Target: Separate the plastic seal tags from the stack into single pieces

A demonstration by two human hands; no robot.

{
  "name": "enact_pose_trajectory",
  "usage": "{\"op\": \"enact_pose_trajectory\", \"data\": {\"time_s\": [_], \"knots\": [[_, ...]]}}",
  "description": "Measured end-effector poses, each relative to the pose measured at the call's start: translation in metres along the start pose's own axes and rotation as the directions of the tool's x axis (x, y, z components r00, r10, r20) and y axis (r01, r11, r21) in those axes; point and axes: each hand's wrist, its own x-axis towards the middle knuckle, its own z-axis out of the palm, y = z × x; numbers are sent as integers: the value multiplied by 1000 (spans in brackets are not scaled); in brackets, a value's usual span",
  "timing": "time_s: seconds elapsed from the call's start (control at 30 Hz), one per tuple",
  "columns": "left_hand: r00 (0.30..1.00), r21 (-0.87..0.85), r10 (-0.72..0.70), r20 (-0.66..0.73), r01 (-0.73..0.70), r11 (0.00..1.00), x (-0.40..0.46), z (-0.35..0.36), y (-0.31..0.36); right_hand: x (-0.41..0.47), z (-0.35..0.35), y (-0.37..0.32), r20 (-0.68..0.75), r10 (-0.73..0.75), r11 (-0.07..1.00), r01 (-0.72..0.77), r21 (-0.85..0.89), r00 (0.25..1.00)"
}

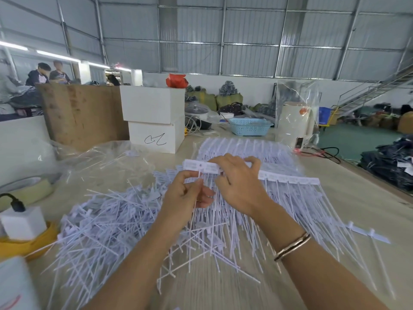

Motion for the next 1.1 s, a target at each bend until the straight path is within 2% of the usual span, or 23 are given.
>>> {"op": "enact_pose_trajectory", "data": {"time_s": [0.1, 0.17, 0.33, 0.6, 0.67, 0.77, 0.83, 0.9, 0.93, 1.0, 1.07, 1.1], "knots": [[1000, -28, -12, 4, 12, 1000, -1, -3, -3, -2, 7, 5, 25, 17, 1000, -17, 10, 1000], [999, -18, 46, -9, -47, 999, -1, -5, 0, -1, 7, 6, 33, 18, 999, -20, 50, 999], [959, 187, 244, -141, -216, 958, 8, 1, 17, 9, -2, 2, 33, -23, 996, 20, 85, 999], [951, 228, 203, -235, -149, 962, 15, 0, 22, 14, 1, 2, -6, -55, 989, 55, 139, 998], [957, 139, 118, -266, -83, 987, 15, 4, 25, 13, 2, 1, -76, -94, 990, 102, 101, 993], [958, -116, -102, -268, 73, 991, 16, 13, 29, 8, 4, -3, -167, -138, 990, 139, -5, 976], [936, -329, -252, -246, 164, 930, 19, 15, 30, 6, 4, -6, -212, -150, 989, 147, -28, 966], [893, -496, -351, -282, 177, 850, 22, 5, 32, 5, -1, -6, -278, -153, 988, 157, -9, 948], [880, -485, -335, -336, 143, 863, 24, -3, 32, 6, -4, -5, -298, -147, 988, 155, 4, 943], [887, -305, -194, -420, 63, 950, 27, -16, 33, 8, -11, -2, -293, -115, 991, 132, 38, 949], [902, 12, -20, -431, 28, 1000, 27, -22, 35, 10, -15, 0, -233, -71, 990, 97, 102, 970], [903, 214, 69, -423, 26, 977, 27, -26, 34, 10, -15, 0, -193, -60, 988, 87, 131, 979]]}}
